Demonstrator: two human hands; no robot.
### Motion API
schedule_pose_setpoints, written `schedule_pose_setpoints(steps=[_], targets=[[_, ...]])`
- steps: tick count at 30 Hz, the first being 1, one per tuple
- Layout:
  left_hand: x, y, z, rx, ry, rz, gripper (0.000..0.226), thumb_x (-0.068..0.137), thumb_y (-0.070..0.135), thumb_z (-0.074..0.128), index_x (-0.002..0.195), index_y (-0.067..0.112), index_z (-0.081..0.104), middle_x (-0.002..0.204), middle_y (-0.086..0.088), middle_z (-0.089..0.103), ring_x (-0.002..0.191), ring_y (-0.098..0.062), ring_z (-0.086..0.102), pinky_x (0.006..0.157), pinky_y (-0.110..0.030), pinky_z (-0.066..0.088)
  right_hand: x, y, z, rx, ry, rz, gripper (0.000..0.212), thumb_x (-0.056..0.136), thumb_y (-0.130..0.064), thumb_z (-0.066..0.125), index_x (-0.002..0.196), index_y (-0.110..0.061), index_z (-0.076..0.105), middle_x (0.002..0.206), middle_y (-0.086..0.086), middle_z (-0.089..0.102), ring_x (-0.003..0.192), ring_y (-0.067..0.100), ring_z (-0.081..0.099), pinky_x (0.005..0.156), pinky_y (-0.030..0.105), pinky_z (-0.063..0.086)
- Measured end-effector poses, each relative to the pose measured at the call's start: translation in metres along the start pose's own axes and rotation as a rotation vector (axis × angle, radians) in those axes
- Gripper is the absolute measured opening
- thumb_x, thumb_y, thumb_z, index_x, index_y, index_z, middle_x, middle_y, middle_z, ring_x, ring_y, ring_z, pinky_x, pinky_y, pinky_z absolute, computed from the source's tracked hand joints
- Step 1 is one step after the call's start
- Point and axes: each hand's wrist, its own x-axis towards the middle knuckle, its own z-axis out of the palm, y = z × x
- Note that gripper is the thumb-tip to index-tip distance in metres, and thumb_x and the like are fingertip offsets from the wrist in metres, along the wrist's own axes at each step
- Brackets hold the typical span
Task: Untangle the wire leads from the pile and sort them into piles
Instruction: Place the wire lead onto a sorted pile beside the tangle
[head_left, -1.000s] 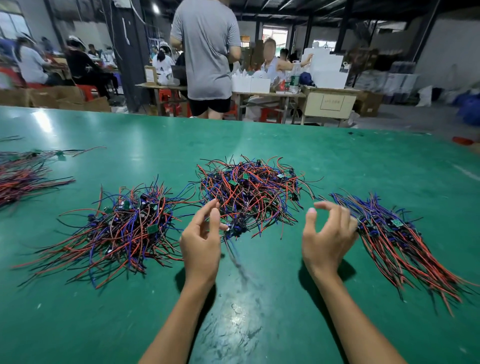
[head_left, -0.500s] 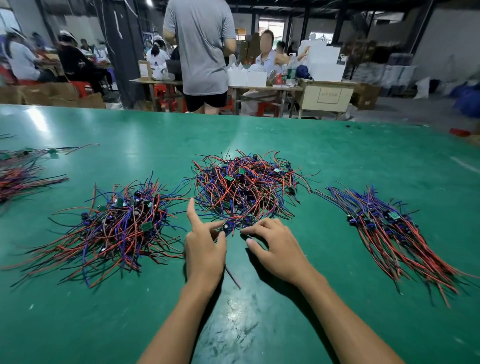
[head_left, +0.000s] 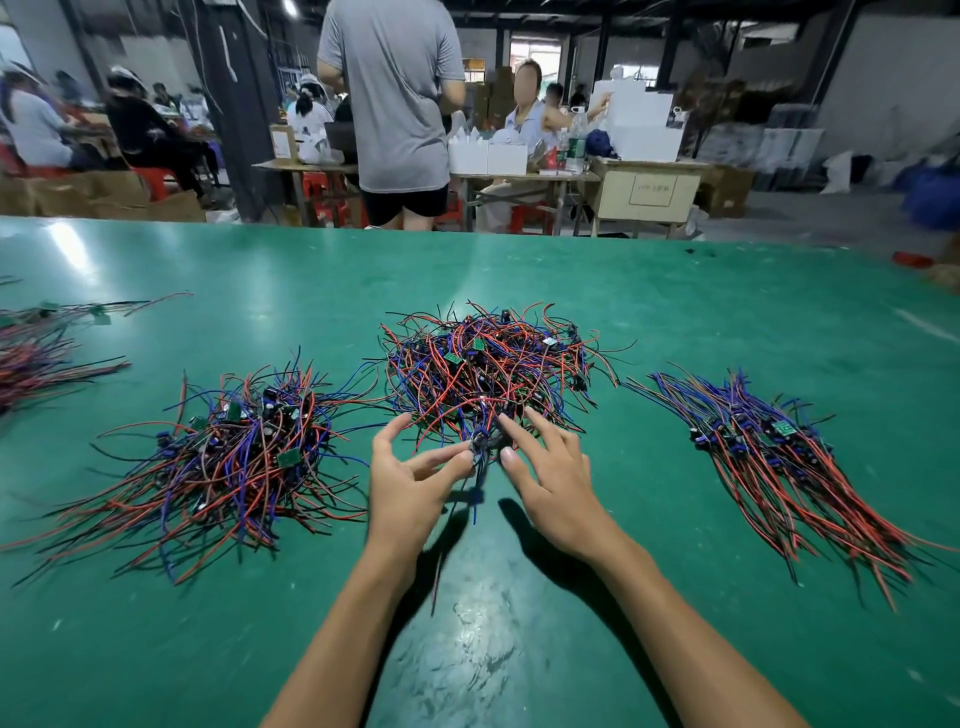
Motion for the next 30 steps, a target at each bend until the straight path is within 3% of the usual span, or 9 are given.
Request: schedule_pose_setpoints(steps=[4, 6, 8, 10, 12, 17, 20, 24, 30], targets=[[0.001, 0.004, -0.001, -0.089, 0.03, -0.046, 0.064, 0.087, 0.001, 0.074, 0.138, 0.017, 0.038, 0.086, 0.002, 0.079, 0.071, -0.008, 0.074, 0.062, -0.016, 0.053, 0.0, -0.003, -0.002, 0.04, 0.105, 0.055, 0.045, 0.106, -0.044, 0.043, 0.15, -0.04, 0.044, 0.16, -0.007, 0.034, 0.144, 0.011, 0.019, 0.119, 0.043, 0.015], [0.003, 0.005, -0.003, -0.166, 0.046, -0.092, 0.066, 0.087, 0.004, 0.074, 0.14, 0.016, 0.038, 0.093, -0.004, 0.079, 0.077, -0.018, 0.076, 0.067, -0.024, 0.057, -0.001, -0.005, -0.007, 0.016, 0.266, -0.026, 0.038, 0.102, -0.036, 0.051, 0.14, -0.037, 0.057, 0.143, -0.01, 0.052, 0.132, 0.011, 0.035, 0.112, 0.04, 0.029], [0.003, 0.005, -0.004, -0.231, 0.014, -0.147, 0.067, 0.088, 0.004, 0.074, 0.142, 0.017, 0.036, 0.101, -0.011, 0.078, 0.085, -0.028, 0.077, 0.068, -0.026, 0.061, -0.004, -0.009, -0.011, 0.011, 0.347, -0.131, 0.036, 0.097, -0.035, 0.054, 0.131, -0.039, 0.062, 0.129, -0.017, 0.056, 0.121, 0.006, 0.041, 0.103, 0.03, 0.033], [0.001, 0.005, -0.004, -0.28, -0.036, -0.207, 0.067, 0.087, 0.0, 0.072, 0.142, 0.015, 0.036, 0.104, -0.013, 0.077, 0.086, -0.03, 0.077, 0.064, -0.025, 0.06, -0.005, -0.013, -0.011, 0.034, 0.306, -0.207, 0.035, 0.097, -0.036, 0.054, 0.13, -0.041, 0.065, 0.125, -0.019, 0.056, 0.117, 0.002, 0.04, 0.1, 0.022, 0.029], [0.001, 0.004, -0.005, -0.325, -0.072, -0.25, 0.068, 0.085, -0.008, 0.069, 0.142, 0.011, 0.038, 0.105, -0.013, 0.077, 0.084, -0.028, 0.077, 0.063, -0.024, 0.059, -0.005, -0.016, -0.007, 0.052, 0.258, -0.227, 0.032, 0.099, -0.034, 0.054, 0.127, -0.038, 0.068, 0.123, -0.017, 0.058, 0.116, 0.004, 0.04, 0.101, 0.026, 0.029], [-0.002, 0.005, -0.005, -0.359, -0.192, -0.236, 0.073, 0.071, -0.011, 0.073, 0.137, 0.006, 0.046, 0.107, -0.016, 0.075, 0.076, -0.03, 0.075, 0.066, -0.026, 0.06, -0.003, -0.013, -0.007, 0.177, 0.143, -0.05, 0.026, 0.106, -0.032, 0.05, 0.111, -0.034, 0.076, 0.119, -0.018, 0.06, 0.115, 0.004, 0.038, 0.101, 0.03, 0.027], [-0.006, 0.003, -0.001, -0.316, -0.318, -0.24, 0.072, 0.068, -0.008, 0.074, 0.134, 0.007, 0.052, 0.098, -0.009, 0.077, 0.078, -0.032, 0.075, 0.069, -0.025, 0.06, 0.001, -0.017, -0.01, 0.438, 0.126, 0.032, 0.025, 0.105, -0.023, 0.053, 0.105, -0.021, 0.078, 0.114, -0.008, 0.07, 0.116, 0.012, 0.054, 0.106, 0.032, 0.038], [-0.008, 0.002, 0.0, -0.248, -0.387, -0.227, 0.063, 0.073, -0.007, 0.071, 0.132, 0.007, 0.054, 0.097, -0.008, 0.077, 0.074, -0.027, 0.073, 0.068, -0.026, 0.06, 0.0, -0.023, -0.019, 0.925, 0.101, 0.182, 0.019, 0.099, -0.024, 0.064, 0.096, -0.015, 0.08, 0.086, -0.007, 0.076, 0.084, 0.009, 0.066, 0.075, 0.019, 0.052], [-0.01, 0.004, -0.002, -0.081, -0.376, -0.172, 0.043, 0.086, -0.007, 0.069, 0.124, 0.01, 0.062, 0.093, -0.006, 0.075, 0.064, -0.017, 0.063, 0.064, -0.024, 0.056, -0.002, -0.022, -0.022, 1.066, 0.151, 0.199, 0.017, 0.084, -0.024, 0.079, 0.087, -0.007, 0.078, 0.077, 0.012, 0.072, 0.068, 0.017, 0.061, 0.062, 0.024, 0.047]])
